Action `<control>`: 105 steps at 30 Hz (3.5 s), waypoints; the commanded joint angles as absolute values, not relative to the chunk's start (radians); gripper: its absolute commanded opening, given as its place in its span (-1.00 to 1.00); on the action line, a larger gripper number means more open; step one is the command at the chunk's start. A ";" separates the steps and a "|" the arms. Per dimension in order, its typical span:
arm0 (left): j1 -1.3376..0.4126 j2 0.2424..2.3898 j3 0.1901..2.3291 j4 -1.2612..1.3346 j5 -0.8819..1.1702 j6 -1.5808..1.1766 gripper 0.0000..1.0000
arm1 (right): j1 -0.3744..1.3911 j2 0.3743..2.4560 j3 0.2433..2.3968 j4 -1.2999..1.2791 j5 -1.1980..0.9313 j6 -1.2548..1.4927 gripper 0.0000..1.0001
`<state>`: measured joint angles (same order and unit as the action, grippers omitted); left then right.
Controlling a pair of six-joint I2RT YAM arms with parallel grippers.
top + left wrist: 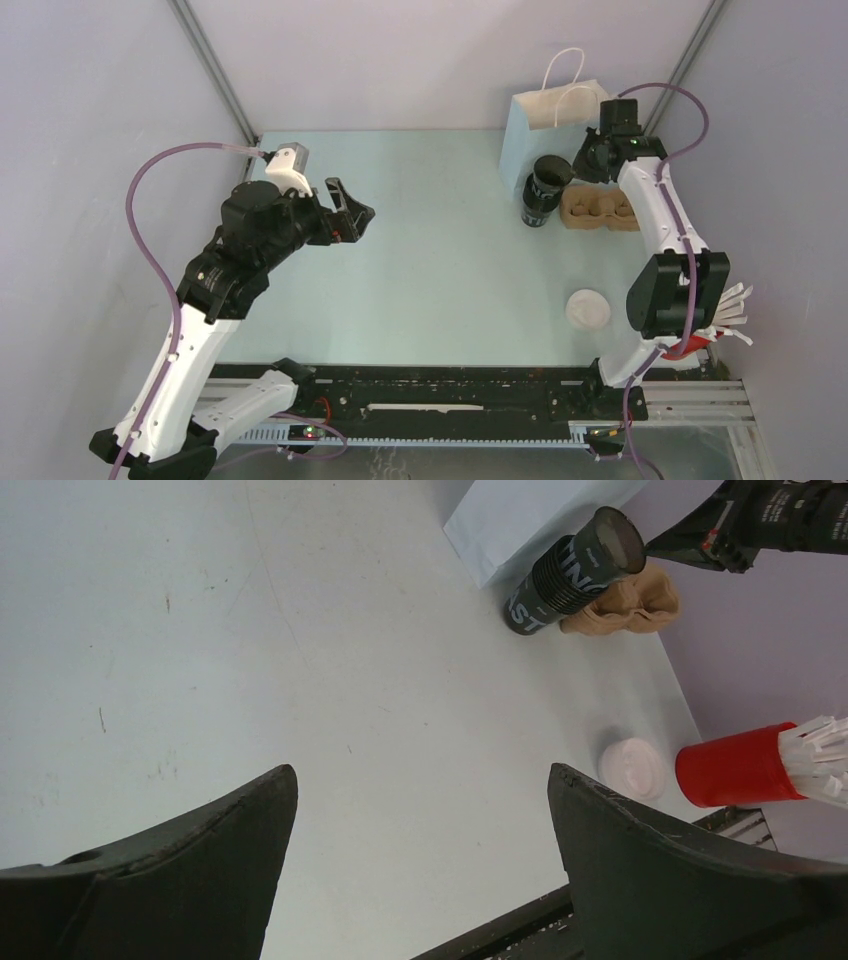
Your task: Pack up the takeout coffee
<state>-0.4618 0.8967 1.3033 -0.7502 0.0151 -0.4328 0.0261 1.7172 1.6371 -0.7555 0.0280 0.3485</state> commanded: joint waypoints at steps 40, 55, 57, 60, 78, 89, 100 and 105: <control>-0.468 0.907 1.323 -0.727 0.050 -0.451 1.00 | -0.027 1.612 1.702 -0.717 -0.126 0.457 -1.00; -0.468 0.901 1.310 -0.725 0.056 -0.446 1.00 | -0.013 1.646 1.655 -0.646 -0.174 0.459 -1.00; -0.468 0.900 1.308 -0.725 0.055 -0.446 1.00 | -0.004 1.655 1.658 -0.638 -0.169 0.454 -1.00; -0.468 0.899 1.308 -0.727 0.055 -0.444 1.00 | -0.002 1.680 1.674 -0.645 -0.157 0.445 -1.00; -0.468 0.899 1.296 -0.729 0.061 -0.444 1.00 | 0.097 1.855 1.736 -0.846 0.126 0.282 0.12; -0.468 0.897 1.293 -0.728 0.058 -0.444 1.00 | 0.178 1.956 1.847 -0.929 0.373 0.247 -0.04; -0.468 0.897 1.288 -0.726 0.062 -0.445 1.00 | 0.194 1.967 1.876 -0.947 0.405 0.228 -0.17; -0.468 0.890 1.284 -0.727 0.061 -0.445 1.00 | 0.199 1.972 1.895 -0.951 0.406 0.225 -0.30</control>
<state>-0.4625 0.9070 1.3033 -0.7494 0.0414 -0.4450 0.1913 1.9598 1.8423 -0.9504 0.3832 0.2390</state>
